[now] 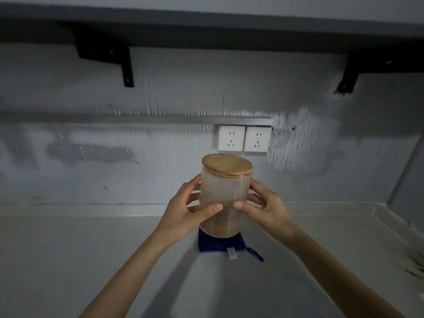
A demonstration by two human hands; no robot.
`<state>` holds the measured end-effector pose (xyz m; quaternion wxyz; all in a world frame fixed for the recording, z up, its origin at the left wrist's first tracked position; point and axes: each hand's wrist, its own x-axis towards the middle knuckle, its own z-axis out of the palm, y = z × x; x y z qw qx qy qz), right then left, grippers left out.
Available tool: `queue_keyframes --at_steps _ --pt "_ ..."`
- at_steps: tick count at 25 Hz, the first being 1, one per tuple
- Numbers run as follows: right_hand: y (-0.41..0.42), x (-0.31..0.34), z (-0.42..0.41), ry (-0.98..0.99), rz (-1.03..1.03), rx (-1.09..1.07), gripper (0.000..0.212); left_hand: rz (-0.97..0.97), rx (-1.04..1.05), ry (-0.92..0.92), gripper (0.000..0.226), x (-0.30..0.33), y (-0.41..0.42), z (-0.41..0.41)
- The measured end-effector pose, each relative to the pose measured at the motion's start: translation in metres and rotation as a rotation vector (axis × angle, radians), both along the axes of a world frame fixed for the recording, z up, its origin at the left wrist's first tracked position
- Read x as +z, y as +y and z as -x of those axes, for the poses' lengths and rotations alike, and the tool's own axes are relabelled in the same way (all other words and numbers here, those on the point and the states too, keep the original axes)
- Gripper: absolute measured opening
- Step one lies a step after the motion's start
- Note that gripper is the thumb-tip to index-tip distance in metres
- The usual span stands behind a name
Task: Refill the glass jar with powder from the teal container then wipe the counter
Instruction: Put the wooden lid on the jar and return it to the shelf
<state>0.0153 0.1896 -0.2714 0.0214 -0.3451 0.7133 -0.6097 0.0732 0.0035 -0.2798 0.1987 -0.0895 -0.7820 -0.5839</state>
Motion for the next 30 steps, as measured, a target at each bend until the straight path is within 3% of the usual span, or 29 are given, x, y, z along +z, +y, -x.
queue_keyframes --at_steps 5,12,17,30 --pt "0.003 0.071 0.009 0.200 -0.005 -0.006 0.068 0.051 0.018 0.156 0.056 0.064 0.004 0.007" --pt "0.011 0.151 0.009 0.375 -0.006 0.001 0.042 0.157 0.074 0.330 0.064 0.136 0.009 0.003" --pt "0.015 0.202 0.000 0.466 0.031 0.010 0.045 0.198 0.087 0.439 0.053 0.187 0.011 0.002" --pt "0.014 0.281 0.001 0.569 0.060 -0.029 0.049 0.369 0.191 0.576 0.075 0.280 0.012 0.002"
